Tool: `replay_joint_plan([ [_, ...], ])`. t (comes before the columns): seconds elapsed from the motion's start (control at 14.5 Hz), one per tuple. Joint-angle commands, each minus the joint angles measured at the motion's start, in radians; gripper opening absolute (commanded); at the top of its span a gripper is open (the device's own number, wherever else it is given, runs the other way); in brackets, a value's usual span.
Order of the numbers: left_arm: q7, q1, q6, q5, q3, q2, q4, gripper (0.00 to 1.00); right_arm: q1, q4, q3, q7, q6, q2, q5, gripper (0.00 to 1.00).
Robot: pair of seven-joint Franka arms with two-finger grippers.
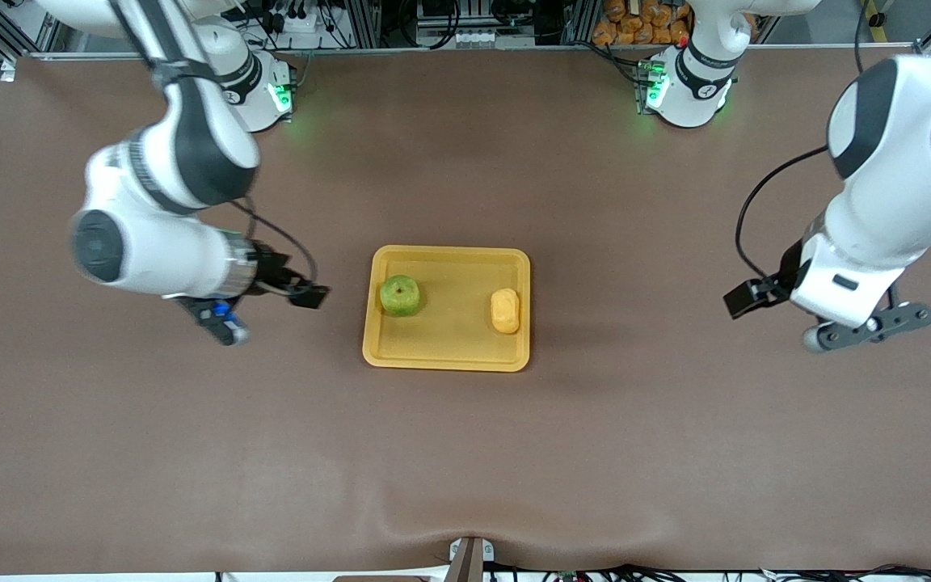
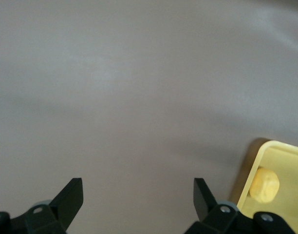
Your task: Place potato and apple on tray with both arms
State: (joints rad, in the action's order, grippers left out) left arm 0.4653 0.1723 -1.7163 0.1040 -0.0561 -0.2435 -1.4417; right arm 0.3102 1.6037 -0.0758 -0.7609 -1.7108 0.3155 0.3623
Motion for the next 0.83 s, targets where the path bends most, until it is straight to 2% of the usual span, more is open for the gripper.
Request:
replay_joint_plan([
  [0.0,-0.014,-0.013,0.069,-0.001,-0.007,0.068,-0.020,1.00,-0.135,0.028,0.016,0.225,0.062,-0.096,-0.049,1.00],
  [0.41,-0.125,-0.060,0.201,-0.001,-0.007,0.153,-0.029,1.00,-0.321,0.030,0.005,0.625,0.143,-0.258,-0.192,1.00],
  [0.55,-0.172,-0.066,0.210,-0.001,-0.004,0.173,-0.032,1.00,-0.324,0.028,-0.027,0.701,0.184,-0.329,-0.230,1.00],
  [0.69,-0.226,-0.117,0.218,-0.001,-0.019,0.197,-0.043,1.00,-0.318,0.027,-0.032,0.776,0.189,-0.384,-0.311,1.00],
  [0.76,-0.252,-0.141,0.218,-0.007,-0.027,0.211,-0.057,1.00,-0.319,0.019,-0.035,0.796,0.197,-0.391,-0.316,1.00],
])
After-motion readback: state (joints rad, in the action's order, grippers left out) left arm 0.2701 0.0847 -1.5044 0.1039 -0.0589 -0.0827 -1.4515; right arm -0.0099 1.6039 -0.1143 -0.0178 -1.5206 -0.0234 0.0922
